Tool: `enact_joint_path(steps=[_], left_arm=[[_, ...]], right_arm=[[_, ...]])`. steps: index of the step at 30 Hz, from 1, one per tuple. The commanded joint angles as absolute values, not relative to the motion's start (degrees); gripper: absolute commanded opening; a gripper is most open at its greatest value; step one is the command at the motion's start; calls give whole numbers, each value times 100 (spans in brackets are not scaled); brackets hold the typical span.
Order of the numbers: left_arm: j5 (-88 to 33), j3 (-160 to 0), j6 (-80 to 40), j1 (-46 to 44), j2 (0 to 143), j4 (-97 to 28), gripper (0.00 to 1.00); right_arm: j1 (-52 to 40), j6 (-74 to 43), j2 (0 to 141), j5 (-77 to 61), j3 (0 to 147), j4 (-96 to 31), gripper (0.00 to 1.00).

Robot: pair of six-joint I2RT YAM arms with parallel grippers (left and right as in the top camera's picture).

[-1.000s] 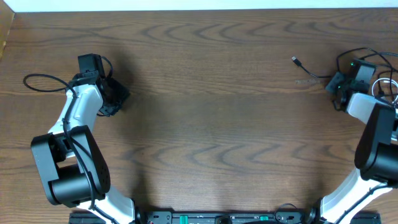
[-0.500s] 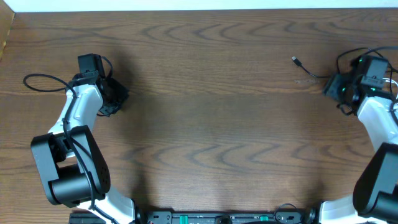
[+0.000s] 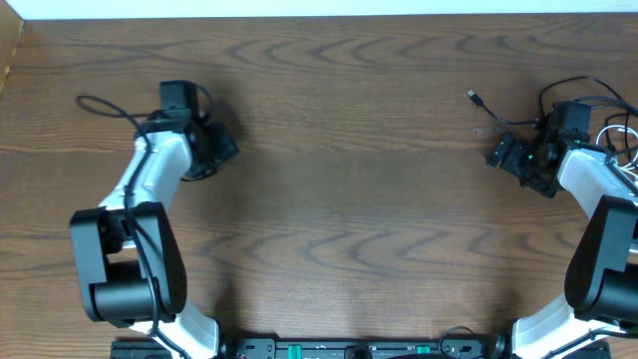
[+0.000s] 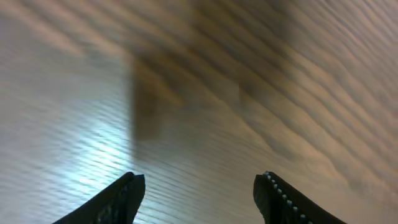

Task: Untangle cables

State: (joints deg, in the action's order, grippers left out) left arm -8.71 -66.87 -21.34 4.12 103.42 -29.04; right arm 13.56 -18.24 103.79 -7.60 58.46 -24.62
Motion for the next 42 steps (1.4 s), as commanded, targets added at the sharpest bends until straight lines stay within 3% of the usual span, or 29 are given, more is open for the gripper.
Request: enact_joint_path(steps=[1, 3, 5, 42], left_arm=[[-856, -6654, -1525, 141, 10379, -2908, 69], [-856, -6654, -1527, 30, 10379, -2908, 72], [-856, -6654, -1525, -49, 10379, -2910, 98], [-854, -6654, -1525, -180, 10342, -2993, 98]], right_arm=[[1297, -2239, 10753, -941, 5756, -2453, 99], [1295, -2298, 10774, -941, 5756, -2331, 99], [1297, -2456, 10781, -939, 5756, -2220, 99], [1302, -2482, 10781, -939, 5756, -1903, 99]])
